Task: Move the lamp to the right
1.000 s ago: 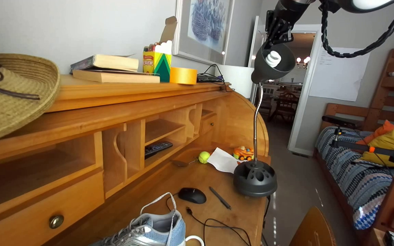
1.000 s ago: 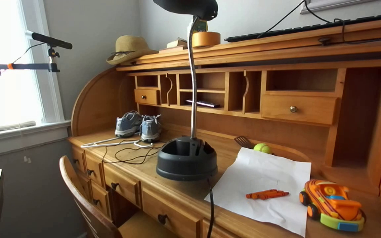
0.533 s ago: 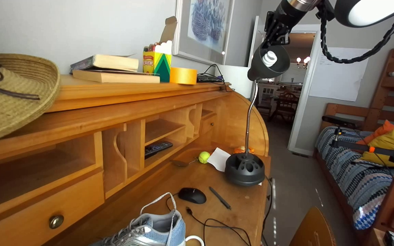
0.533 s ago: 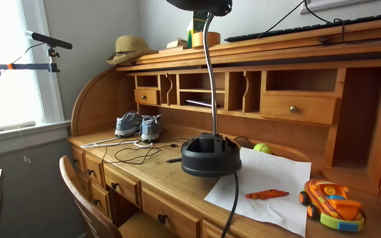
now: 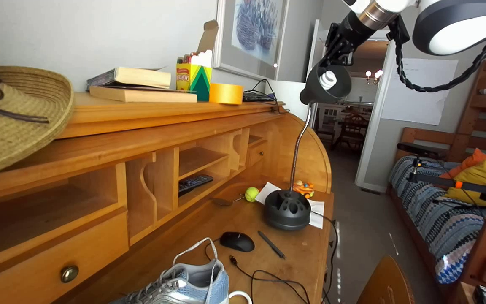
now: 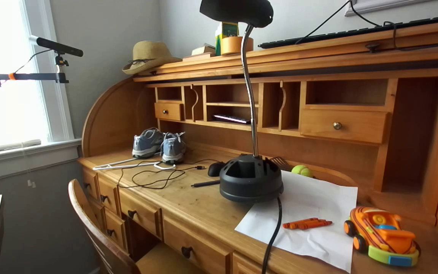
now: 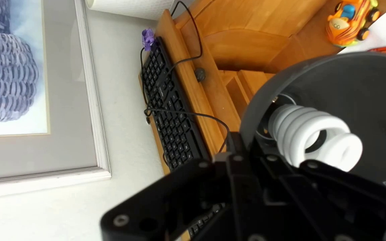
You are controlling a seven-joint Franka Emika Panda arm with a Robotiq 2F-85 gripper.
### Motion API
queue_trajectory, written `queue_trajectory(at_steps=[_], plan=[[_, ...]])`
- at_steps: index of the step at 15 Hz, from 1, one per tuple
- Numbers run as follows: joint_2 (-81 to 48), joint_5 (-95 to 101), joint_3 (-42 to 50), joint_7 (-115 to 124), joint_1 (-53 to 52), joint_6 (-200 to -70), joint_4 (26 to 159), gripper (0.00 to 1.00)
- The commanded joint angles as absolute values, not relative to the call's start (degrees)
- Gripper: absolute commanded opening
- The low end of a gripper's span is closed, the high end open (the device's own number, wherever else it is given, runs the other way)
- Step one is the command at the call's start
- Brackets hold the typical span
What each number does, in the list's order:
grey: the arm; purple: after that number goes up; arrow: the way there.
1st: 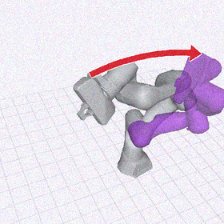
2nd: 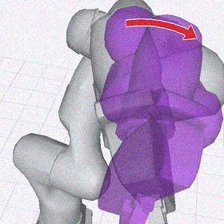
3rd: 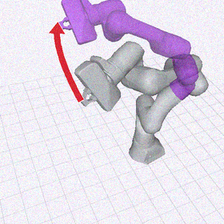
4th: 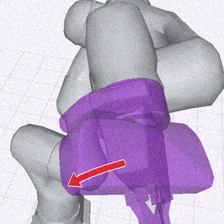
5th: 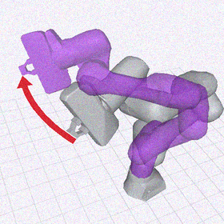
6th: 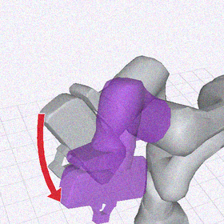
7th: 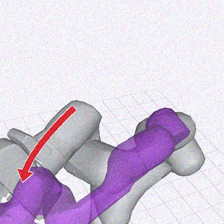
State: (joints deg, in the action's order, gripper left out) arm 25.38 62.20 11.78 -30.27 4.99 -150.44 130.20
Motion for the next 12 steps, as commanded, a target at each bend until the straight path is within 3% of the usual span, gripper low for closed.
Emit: queue_trajectory(at_steps=[1,12], plan=[[25.7,66.0,12.1,-26.6,6.7,-155.7,130.5,0.01],[21.8,71.8,12.3,-17.4,9.2,-164.1,130.6,0.01]])
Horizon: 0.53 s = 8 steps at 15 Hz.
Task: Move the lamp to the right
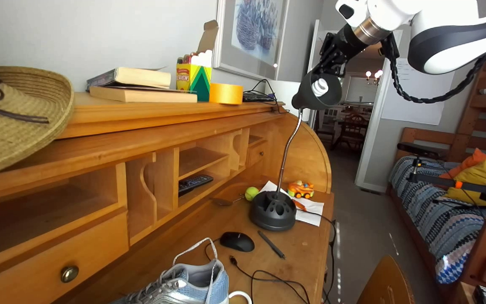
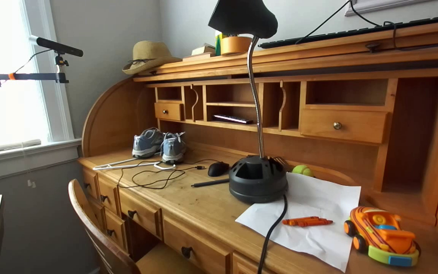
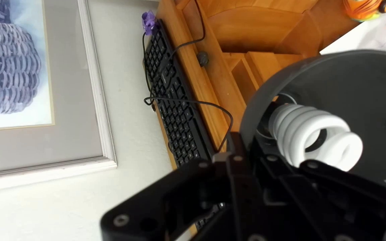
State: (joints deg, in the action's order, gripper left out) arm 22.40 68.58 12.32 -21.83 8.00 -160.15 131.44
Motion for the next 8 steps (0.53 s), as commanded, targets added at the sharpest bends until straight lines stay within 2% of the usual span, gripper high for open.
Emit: queue_trajectory(at_steps=[1,8], plan=[[21.4,72.1,12.3,-16.6,9.2,-164.5,130.6,0.01],[19.9,71.6,12.6,-15.1,9.3,-165.3,130.7,0.01]])
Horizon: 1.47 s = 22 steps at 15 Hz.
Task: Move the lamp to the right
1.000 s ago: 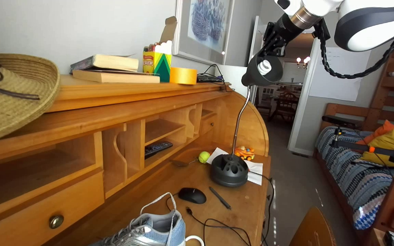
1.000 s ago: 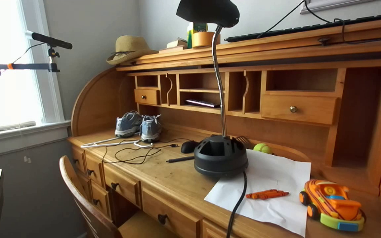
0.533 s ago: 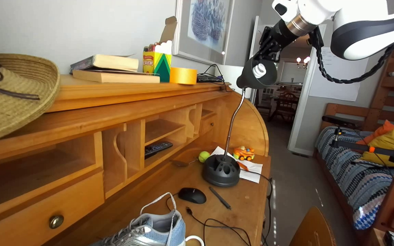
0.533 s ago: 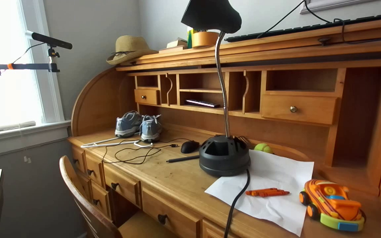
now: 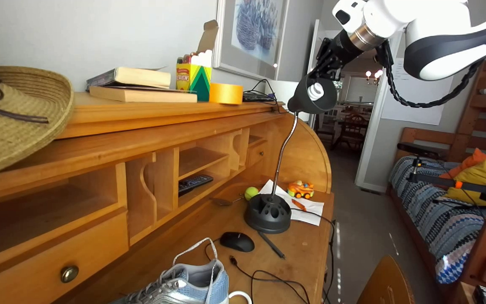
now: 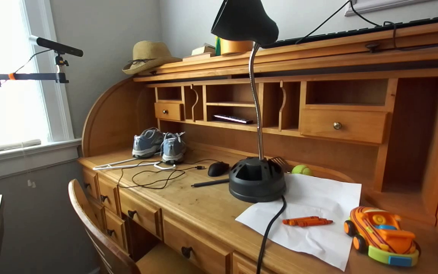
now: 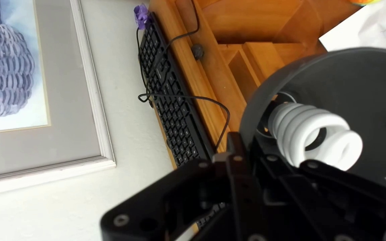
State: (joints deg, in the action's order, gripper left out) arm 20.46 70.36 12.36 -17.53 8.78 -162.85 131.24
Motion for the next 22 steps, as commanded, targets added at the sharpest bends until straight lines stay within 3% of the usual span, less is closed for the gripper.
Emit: queue_trajectory(at_steps=[1,3,4,5,7,14,22], plan=[[19.9,71.4,12.7,-15.3,9.2,-165.2,130.7,0.01],[20.0,71.1,12.7,-15.7,9.2,-164.8,130.8,0.01],[20.2,70.7,12.8,-16.1,9.1,-164.3,131.0,0.30],[20.3,70.6,12.8,-16.2,9.1,-164.1,131.1,0.31],[20.3,69.5,13.0,-17.2,8.7,-163.8,131.3,0.44],[20.3,63.7,13.4,-23.2,7.2,-163.3,131.7,0.97],[28.7,37.6,7.7,-28.5,0.0,-140.0,131.1,1.00]])
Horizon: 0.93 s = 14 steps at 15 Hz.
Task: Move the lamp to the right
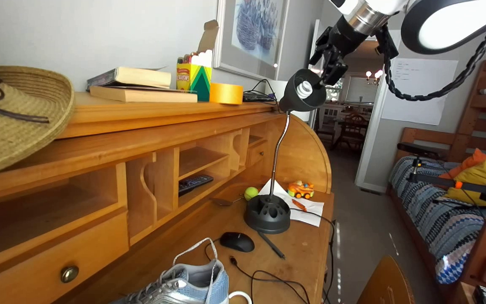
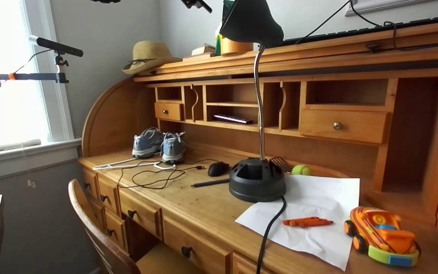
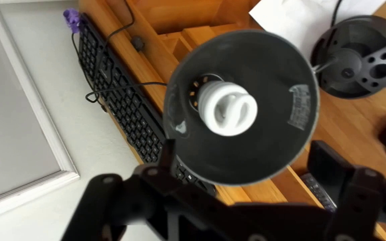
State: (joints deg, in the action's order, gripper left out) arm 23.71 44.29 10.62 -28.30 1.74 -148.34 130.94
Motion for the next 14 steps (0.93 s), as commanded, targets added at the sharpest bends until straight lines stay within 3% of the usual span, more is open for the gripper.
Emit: queue_trajectory(at_steps=[1,7,14], plan=[[29.7,37.3,5.8,-26.6,0.5,-137.1,130.1,1.00],[36.0,31.8,-2.0,-11.8,2.4,-118.8,126.6,1.00],[43.4,28.6,-2.9,3.7,4.1,-108.4,127.3,1.00]])
